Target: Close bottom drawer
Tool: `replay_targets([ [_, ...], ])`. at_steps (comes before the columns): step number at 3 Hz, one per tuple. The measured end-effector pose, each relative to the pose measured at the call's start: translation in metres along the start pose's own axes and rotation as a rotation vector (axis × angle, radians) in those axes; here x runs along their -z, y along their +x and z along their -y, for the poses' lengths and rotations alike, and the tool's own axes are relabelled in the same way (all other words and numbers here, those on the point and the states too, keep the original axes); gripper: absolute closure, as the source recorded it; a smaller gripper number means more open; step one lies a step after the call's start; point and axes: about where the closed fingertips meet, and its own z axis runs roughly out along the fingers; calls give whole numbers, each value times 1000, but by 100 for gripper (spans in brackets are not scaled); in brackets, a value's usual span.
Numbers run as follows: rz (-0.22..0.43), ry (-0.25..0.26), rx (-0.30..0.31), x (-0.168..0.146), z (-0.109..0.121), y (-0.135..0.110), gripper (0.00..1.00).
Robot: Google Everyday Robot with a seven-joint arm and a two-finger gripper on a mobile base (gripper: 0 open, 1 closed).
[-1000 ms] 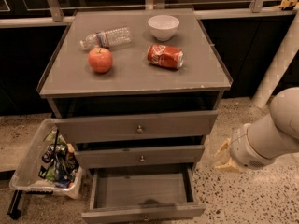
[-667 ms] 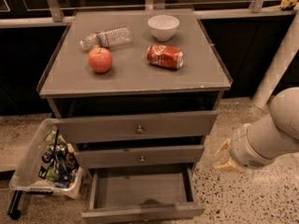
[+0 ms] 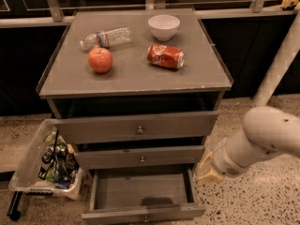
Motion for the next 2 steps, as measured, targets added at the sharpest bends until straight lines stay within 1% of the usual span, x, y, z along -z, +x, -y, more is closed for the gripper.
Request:
replay_targets([
  [1,63,-39,-53,-65,9,17,100],
  [2,151,-42,-97,-127,12,36,100],
])
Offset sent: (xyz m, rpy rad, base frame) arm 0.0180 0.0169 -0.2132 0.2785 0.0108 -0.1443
